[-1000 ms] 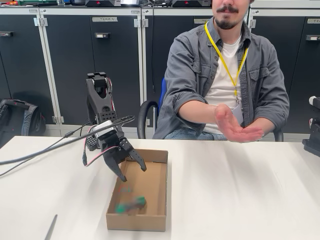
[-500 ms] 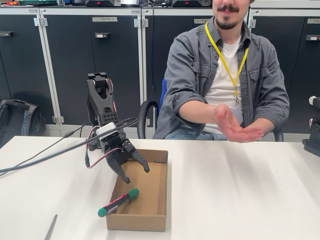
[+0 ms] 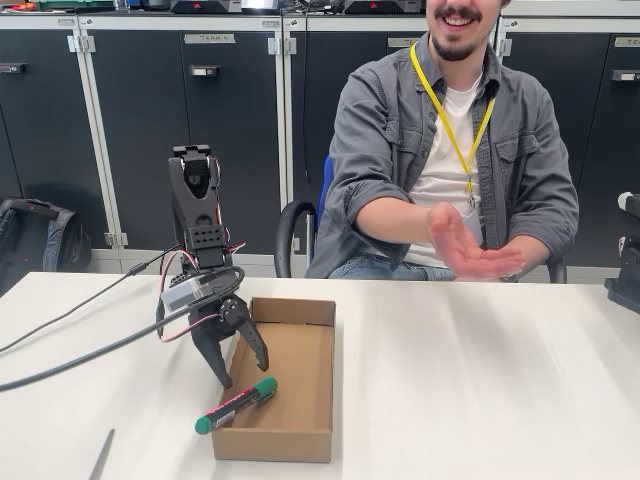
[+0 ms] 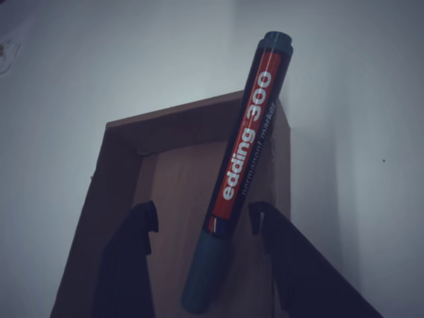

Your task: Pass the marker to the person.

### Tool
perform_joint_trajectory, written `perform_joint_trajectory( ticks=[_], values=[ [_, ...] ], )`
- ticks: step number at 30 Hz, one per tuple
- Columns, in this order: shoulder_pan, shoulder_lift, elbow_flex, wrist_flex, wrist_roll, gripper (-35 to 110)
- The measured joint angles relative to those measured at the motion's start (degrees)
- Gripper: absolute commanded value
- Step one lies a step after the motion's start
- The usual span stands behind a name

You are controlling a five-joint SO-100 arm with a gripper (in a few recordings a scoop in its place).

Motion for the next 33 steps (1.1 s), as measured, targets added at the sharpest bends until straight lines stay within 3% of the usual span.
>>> perform_joint_trajectory(
  ticks=[11, 33],
  values=[
    [-1.5, -0.1, -9.9, 16.9, 10.4, 31],
    [-1.9, -13.0, -25.0, 24.3, 19.1, 28]
  ],
)
